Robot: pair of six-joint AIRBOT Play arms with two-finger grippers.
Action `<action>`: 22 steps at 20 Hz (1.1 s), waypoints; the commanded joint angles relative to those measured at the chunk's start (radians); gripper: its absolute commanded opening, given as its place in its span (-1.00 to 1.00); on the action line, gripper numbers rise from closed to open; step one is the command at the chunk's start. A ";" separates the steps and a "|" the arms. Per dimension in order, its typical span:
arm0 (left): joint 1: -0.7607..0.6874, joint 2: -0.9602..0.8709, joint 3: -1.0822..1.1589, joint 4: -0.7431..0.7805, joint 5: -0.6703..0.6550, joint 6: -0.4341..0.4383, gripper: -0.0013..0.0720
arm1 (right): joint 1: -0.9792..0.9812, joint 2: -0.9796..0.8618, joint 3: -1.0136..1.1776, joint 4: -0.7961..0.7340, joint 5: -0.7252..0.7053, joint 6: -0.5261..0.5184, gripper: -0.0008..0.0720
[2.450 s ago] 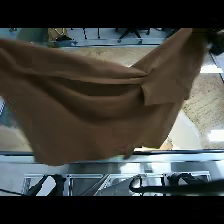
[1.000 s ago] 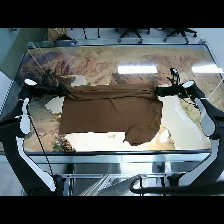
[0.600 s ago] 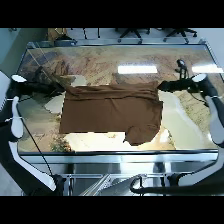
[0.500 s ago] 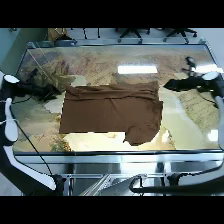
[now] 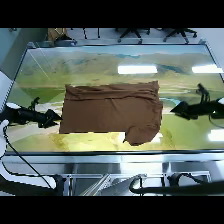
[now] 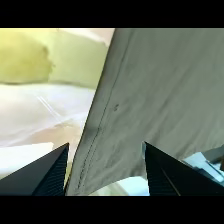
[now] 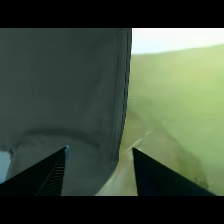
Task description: Fold the shirts.
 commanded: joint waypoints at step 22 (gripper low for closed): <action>0.003 -0.016 -0.069 -0.093 -0.060 0.102 -0.93 | 0.275 0.028 -0.322 -0.043 -0.050 0.267 0.46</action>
